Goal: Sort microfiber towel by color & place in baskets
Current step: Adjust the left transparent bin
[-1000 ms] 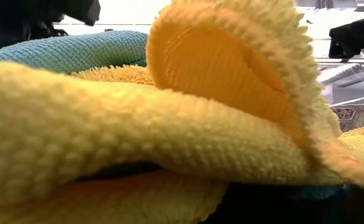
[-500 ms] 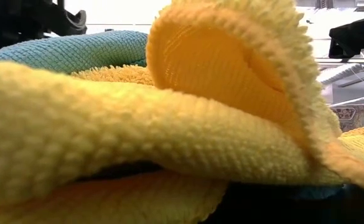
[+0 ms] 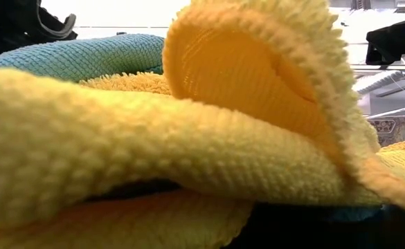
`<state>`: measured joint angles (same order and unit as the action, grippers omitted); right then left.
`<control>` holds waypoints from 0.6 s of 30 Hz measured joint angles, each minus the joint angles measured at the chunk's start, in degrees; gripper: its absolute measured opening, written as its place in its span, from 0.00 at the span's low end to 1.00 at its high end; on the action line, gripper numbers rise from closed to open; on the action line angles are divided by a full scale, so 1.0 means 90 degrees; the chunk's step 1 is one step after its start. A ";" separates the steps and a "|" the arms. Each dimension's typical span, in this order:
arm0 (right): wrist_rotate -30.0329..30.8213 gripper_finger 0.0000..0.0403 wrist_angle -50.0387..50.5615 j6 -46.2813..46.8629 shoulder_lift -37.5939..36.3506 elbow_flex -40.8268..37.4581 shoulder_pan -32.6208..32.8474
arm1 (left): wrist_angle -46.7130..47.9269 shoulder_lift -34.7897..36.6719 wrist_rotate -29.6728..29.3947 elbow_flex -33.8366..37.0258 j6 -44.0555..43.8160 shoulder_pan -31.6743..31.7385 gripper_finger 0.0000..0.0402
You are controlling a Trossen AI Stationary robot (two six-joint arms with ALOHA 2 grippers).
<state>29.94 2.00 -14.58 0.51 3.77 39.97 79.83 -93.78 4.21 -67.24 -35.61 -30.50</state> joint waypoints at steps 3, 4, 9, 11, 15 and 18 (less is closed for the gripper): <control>-0.0001 0.36 0.0000 -0.0001 0.0000 -0.0001 0.0000 | 0.0013 0.0000 0.0175 0.0000 -0.0169 0.0011 0.07; 0.0000 0.36 0.0000 0.0000 -0.0001 0.0000 0.0000 | 0.0020 0.0000 0.0196 0.0000 -0.0178 0.0012 0.07; 0.0001 0.36 0.0000 0.0000 0.0000 -0.0001 0.0000 | 0.0078 0.0000 0.0202 0.0000 -0.0374 0.0010 0.07; -0.0001 0.36 0.0000 0.0000 -0.0002 0.0000 0.0000 | 0.0197 0.0000 0.0204 0.0000 -0.0480 0.0010 0.07; 0.0001 0.36 0.0000 0.0001 0.0001 0.0000 0.0000 | 0.0255 0.0000 0.0204 0.0000 -0.0624 0.0010 0.07; 0.0001 0.36 0.0000 -0.0001 0.0001 0.0000 0.0000 | 0.0243 0.0000 0.0205 0.0000 -0.0681 0.0010 0.07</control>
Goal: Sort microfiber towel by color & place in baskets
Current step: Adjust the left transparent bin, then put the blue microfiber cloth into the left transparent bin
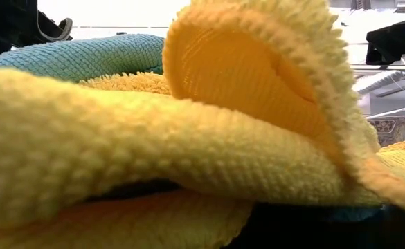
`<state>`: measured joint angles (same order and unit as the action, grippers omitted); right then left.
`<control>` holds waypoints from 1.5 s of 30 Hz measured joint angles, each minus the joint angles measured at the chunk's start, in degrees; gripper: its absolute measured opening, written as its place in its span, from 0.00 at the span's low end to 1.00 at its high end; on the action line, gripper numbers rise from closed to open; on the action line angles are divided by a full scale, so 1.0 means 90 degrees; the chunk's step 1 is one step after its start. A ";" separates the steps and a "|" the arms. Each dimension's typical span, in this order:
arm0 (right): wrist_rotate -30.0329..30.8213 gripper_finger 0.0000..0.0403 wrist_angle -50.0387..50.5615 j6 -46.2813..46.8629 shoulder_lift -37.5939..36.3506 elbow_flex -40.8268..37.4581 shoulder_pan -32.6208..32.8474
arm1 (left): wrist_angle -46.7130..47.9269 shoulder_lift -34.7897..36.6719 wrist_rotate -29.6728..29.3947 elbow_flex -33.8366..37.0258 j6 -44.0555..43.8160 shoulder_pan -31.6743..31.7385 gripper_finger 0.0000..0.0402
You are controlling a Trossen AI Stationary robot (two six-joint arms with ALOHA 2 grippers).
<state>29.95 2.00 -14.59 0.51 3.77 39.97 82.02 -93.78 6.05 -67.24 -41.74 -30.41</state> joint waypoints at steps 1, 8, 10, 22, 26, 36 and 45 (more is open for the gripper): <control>0.0000 0.36 0.0000 0.0000 0.0000 0.0000 0.0000 | -0.0021 0.0000 -0.0001 0.0000 0.0001 0.0000 0.07; 0.0000 0.36 0.0000 0.0002 0.0000 0.0000 0.0000 | -0.0049 0.0002 0.0043 0.0000 0.0001 0.0000 0.19; -0.0002 0.36 0.0000 0.0000 0.0000 -0.0002 0.0000 | -0.0029 0.0002 0.0040 0.0000 0.0001 0.0000 0.28; -0.0001 0.36 0.0000 0.0002 0.0000 0.0000 0.0000 | 0.0188 0.0019 -0.0027 -0.0555 0.0089 0.0000 0.66; 0.0000 0.36 0.0000 0.0002 0.0000 0.0000 0.0000 | 0.0197 0.0024 -0.0379 -0.1019 0.0315 0.0000 0.67; -0.0002 0.36 0.0000 0.0000 -0.0002 -0.0002 0.0000 | 0.0288 0.0024 -0.2204 -0.2011 0.1071 0.0007 0.67; 0.0000 0.36 0.0000 0.0001 0.0000 0.0000 0.0000 | 0.0282 0.0024 -0.3809 -0.2629 0.2046 0.0034 0.67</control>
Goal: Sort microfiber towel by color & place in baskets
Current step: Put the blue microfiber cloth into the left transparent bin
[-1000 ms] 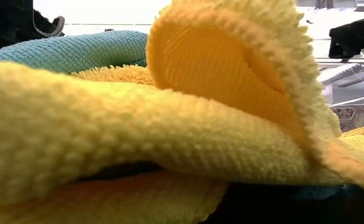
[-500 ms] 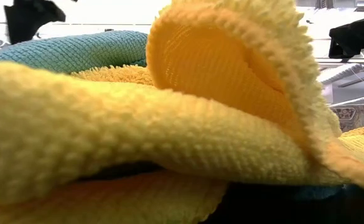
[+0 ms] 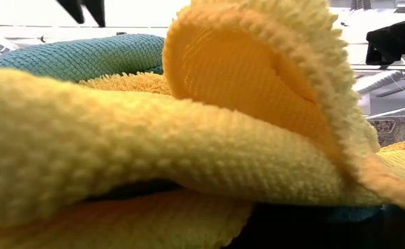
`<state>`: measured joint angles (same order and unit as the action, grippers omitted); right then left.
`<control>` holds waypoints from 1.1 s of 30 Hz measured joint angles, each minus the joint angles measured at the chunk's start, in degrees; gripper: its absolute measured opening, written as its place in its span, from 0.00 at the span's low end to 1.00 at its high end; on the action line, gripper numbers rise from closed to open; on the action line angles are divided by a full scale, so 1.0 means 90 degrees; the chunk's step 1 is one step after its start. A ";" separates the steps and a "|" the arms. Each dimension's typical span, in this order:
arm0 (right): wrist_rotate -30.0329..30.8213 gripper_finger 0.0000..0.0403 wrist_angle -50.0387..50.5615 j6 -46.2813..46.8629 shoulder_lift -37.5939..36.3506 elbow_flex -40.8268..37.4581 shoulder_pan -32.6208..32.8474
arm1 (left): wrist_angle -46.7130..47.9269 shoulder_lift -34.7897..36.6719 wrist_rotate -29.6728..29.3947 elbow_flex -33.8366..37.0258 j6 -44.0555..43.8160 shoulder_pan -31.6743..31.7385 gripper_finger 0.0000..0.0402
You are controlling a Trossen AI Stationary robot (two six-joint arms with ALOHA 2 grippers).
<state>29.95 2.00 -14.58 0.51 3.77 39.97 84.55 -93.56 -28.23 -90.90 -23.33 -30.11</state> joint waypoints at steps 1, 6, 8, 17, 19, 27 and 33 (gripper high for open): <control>-0.0002 0.36 0.0000 -0.0001 0.0000 0.0000 0.0000 | -0.0002 0.0000 -0.0141 -0.0055 0.0073 0.0028 0.67; -0.0002 0.36 0.0001 0.0000 -0.0001 0.0000 0.0000 | -0.0067 0.0127 -0.0545 -0.0247 0.0422 0.0271 0.67; -0.0002 0.36 0.0002 -0.0001 -0.0002 0.0000 0.0000 | -0.0146 0.0241 -0.0691 -0.0257 0.0561 0.0374 0.67; 0.0000 0.36 0.0001 0.0000 -0.0002 0.0000 0.0000 | -0.1118 0.0970 -0.1185 -0.0257 0.1455 0.0965 0.67; -0.0002 0.36 0.0000 -0.0001 -0.0002 -0.0001 0.0000 | -0.1486 0.1113 -0.1185 -0.0257 0.1805 0.1153 0.67; -0.0001 0.36 0.0000 -0.0001 -0.0002 0.0000 0.0000 | -0.2660 0.1307 -0.0593 -0.0257 0.2967 0.2252 0.67; 0.0000 0.36 0.0001 -0.0001 -0.0001 0.0000 0.0000 | -0.3277 0.1135 0.0388 -0.0077 0.3480 0.3347 0.67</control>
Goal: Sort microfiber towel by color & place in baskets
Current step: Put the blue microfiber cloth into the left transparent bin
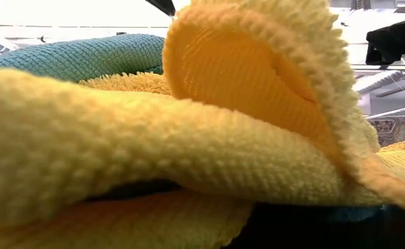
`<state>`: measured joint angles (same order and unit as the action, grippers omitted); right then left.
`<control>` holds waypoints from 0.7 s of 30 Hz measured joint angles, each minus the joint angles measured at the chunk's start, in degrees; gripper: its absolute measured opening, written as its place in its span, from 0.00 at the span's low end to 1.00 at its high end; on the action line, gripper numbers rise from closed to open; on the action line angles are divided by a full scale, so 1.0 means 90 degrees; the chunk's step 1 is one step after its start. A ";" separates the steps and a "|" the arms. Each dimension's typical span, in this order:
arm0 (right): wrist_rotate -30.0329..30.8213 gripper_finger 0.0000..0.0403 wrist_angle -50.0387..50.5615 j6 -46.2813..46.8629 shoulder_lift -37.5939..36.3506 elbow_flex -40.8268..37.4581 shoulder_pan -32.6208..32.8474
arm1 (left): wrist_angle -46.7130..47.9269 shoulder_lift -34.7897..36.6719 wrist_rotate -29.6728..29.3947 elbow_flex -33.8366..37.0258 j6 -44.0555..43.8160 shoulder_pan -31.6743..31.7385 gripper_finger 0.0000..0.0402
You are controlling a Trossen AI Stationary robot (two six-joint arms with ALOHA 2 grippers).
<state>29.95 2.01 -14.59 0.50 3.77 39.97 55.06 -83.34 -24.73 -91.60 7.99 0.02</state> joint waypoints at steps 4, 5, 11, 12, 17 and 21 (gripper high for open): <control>-0.0002 0.36 -0.0001 0.0001 0.0000 0.0000 0.0000 | -0.0220 -0.0109 0.0598 0.0155 0.0167 0.0753 0.67; -0.0002 0.36 -0.0001 0.0002 -0.0001 0.0000 0.0000 | -0.0349 -0.0137 0.0777 0.0247 0.0187 0.0932 0.67; -0.0002 0.36 -0.0001 0.0002 0.0001 0.0000 0.0000 | -0.1048 -0.0388 0.1719 0.0755 0.0224 0.1943 0.67; -0.0002 0.36 -0.0003 0.0002 -0.0001 0.0000 0.0000 | -0.1089 -0.0451 0.1787 0.0844 0.0238 0.2077 0.67; -0.0002 0.36 -0.0001 0.0001 0.0001 0.0000 0.0000 | -0.1513 -0.1021 0.2101 0.1195 0.0317 0.2421 0.67; -0.0002 0.36 -0.0001 0.0000 -0.0001 0.0000 0.0000 | -0.1939 -0.1519 0.2101 0.1281 0.0172 0.2525 0.67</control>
<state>29.94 2.00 -14.59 0.49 3.77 39.97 37.61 -97.01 -5.82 -80.07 9.54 22.75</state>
